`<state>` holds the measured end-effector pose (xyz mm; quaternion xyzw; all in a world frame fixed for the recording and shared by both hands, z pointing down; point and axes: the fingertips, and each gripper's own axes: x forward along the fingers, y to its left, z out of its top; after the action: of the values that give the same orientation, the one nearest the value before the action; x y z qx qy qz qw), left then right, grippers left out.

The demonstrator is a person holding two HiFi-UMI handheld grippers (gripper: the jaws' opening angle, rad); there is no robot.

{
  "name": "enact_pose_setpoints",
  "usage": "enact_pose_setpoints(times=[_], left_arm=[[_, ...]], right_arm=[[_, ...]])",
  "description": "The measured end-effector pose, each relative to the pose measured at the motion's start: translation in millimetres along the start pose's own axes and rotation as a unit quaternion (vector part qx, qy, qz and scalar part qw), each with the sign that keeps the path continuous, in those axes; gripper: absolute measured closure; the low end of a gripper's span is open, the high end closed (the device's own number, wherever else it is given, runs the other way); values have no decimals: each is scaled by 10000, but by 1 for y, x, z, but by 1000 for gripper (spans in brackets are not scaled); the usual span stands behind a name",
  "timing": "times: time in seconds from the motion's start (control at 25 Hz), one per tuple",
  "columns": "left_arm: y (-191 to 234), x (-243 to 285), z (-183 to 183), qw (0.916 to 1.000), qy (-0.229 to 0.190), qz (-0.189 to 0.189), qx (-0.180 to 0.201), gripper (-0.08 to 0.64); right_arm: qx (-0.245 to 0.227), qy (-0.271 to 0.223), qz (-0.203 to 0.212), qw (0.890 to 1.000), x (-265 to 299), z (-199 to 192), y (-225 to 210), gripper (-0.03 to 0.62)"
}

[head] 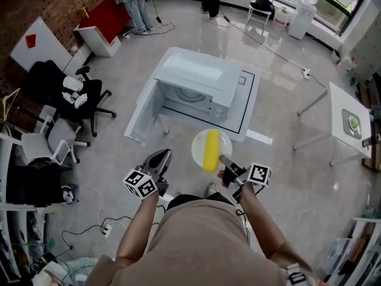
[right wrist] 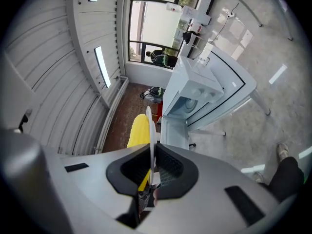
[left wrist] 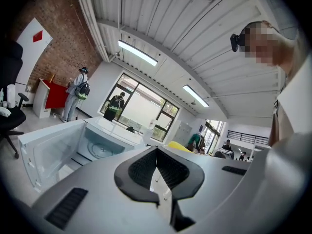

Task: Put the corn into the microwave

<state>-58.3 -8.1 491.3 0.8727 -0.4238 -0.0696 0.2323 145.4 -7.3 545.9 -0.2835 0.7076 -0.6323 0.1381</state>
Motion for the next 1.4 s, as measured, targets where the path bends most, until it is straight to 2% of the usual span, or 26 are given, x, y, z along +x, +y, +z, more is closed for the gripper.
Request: enact_pose_setpoints(times=[0.2,0.36,0.6,0.72,0.92,1.08,1.24,1.4], left_arm=[[-7,40,11,9994,-9,235,240,555],[7,51,10,9988,37,423,232,555],[44,68,28,9987,159,444,204,555],[72,80,42,9969,370,481,499,555],[110,96,70,9961,461,291,690,555],[149,109,84,9951,600,135,778,555],[171,121,88,9881,895,-12,1253,555],[186,135,82,9821,1137,-359,1457,555]], right_arm=[[-124,266,214,9993,10,34,5,569],[-190,480,27,9987,21,37,-4,569],[39,373,290,9989,47,47,12,568],[44,221,379,9990,70,51,23,569],[323,-148,190,9992,106,57,23,569],[424,-453,221,9978,140,62,23,569],[696,-764,176,9945,169,68,11,569],[606,-1017,-36,9930,193,75,-8,571]])
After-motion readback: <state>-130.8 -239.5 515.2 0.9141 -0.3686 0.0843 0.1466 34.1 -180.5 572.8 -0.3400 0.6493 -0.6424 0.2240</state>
